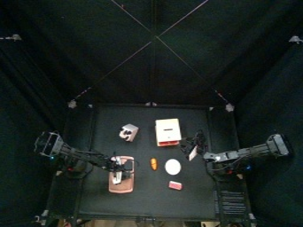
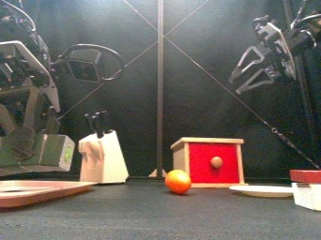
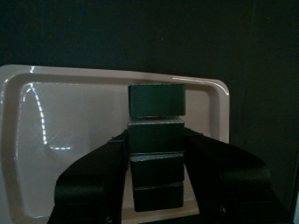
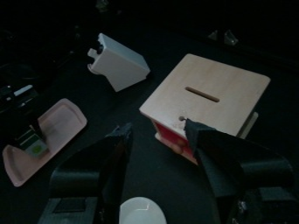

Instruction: Put sushi roll below carrot

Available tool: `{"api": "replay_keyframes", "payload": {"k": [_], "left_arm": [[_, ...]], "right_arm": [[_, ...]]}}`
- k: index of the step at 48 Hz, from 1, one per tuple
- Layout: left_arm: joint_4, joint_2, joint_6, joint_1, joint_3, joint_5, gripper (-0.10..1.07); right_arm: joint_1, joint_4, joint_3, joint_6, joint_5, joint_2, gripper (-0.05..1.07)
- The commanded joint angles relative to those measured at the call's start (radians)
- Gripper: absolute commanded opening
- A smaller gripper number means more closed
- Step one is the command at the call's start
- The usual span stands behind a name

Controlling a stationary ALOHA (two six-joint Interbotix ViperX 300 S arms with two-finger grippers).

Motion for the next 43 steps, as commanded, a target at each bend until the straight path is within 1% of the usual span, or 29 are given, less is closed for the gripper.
{"api": "replay_keyframes", "payload": {"k": [1, 10, 21, 28, 35, 43], "left_arm": [[0.005, -0.015, 0.0, 0.0, -0.026, -0.005, 0.76], [0.005, -0.017, 0.0, -0.002, -0.028, -0.005, 0.76], [0.003, -0.017, -0.002, 0.0, -0.054, -0.006, 0.76], [0.003, -0.011, 0.0, 0.0, -0.086, -0.006, 0.76], [0.006, 0.011, 0.006, 0.0, -0.137, -0.012, 0.76], [0.032, 0.069, 0.009, 0.002, -0.199, -0.017, 0.76]], "right_arm": [[0.003, -0.018, -0.023, 0.002, -0.002, -0.003, 0.85], [0.003, -0.014, -0.025, -0.002, -0.002, -0.006, 0.85], [0.005, -0.014, -0.025, -0.002, -0.002, -0.017, 0.85], [0.005, -0.015, -0.02, -0.002, -0.002, -0.025, 0.85], [0.005, -0.02, -0.015, -0.003, -0.002, -0.032, 0.85], [0.005, -0.026, -0.011, -0.003, -0.002, -0.038, 0.85]]}}
